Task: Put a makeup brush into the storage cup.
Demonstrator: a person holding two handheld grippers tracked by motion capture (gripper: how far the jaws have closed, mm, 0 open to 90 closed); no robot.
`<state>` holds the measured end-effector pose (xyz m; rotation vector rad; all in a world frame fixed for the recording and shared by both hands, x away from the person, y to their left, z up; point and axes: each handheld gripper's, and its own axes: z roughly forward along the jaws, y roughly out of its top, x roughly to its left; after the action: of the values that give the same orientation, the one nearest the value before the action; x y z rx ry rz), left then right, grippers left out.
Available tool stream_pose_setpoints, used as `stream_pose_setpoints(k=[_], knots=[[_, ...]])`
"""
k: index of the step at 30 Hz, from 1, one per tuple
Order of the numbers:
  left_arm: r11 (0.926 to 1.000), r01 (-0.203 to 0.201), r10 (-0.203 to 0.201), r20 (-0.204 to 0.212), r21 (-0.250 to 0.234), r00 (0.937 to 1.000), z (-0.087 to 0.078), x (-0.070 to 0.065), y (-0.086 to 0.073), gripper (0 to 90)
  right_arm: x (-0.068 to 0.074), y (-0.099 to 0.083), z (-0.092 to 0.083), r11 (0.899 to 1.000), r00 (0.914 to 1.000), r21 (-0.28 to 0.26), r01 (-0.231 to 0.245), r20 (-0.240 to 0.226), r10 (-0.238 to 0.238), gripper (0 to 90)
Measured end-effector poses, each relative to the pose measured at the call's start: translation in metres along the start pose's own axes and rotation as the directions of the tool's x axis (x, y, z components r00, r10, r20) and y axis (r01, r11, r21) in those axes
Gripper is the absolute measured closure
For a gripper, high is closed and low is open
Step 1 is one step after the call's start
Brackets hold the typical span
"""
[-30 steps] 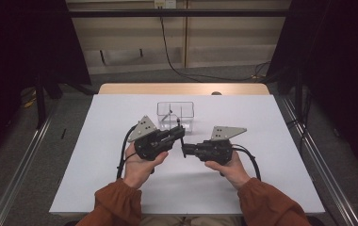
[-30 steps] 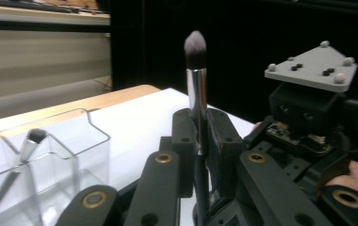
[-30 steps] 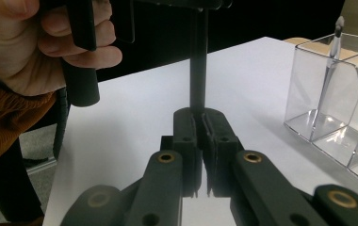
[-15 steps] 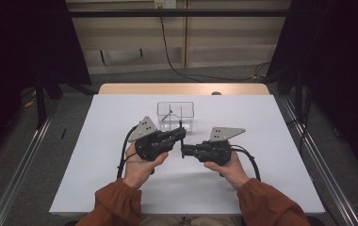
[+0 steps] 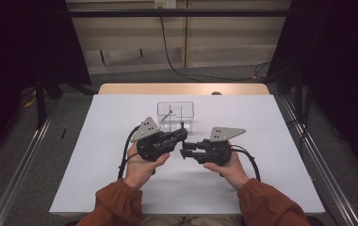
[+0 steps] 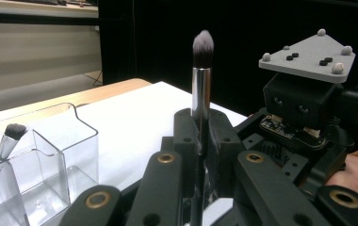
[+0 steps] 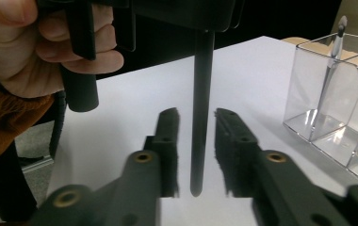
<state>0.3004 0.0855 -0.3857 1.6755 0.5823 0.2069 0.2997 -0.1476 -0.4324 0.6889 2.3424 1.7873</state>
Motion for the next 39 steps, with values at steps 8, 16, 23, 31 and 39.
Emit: stream_pose_setpoints(k=[8, 16, 23, 31, 39], knots=[[1.0000, 0.003, -0.003, -0.009, -0.002, 1.0000, -0.001, 0.002, 0.000, 84.2, -0.001, 0.001, -0.001, 1.000, 0.9996, 0.002, -0.018, 0.021, 0.018, 39.3], [1.0000, 0.008, -0.008, -0.021, -0.005, 0.9997, -0.004, 0.004, 0.001, 84.1, 0.000, 0.000, 0.000, 1.000, 0.9976, 0.003, -0.017, 0.068, 0.017, 12.0], [0.9999, 0.009, -0.009, -0.039, -0.010, 0.9992, -0.008, 0.008, 0.002, 84.1, 0.000, 0.002, -0.003, 1.000, 0.9968, -0.003, -0.012, 0.079, 0.012, 1.6], [0.9998, 0.018, -0.019, -0.079, -0.011, 0.9967, -0.021, 0.016, 0.001, 84.1, 0.001, 0.001, -0.008, 1.000, 0.9920, -0.003, -0.021, 0.124, 0.021, 0.7], [0.9996, 0.026, -0.028, -0.112, -0.014, 0.9934, -0.034, 0.024, 0.002, 84.1, 0.002, 0.001, -0.016, 0.999, 0.9851, -0.029, -0.021, 0.170, 0.025, 2.6]])
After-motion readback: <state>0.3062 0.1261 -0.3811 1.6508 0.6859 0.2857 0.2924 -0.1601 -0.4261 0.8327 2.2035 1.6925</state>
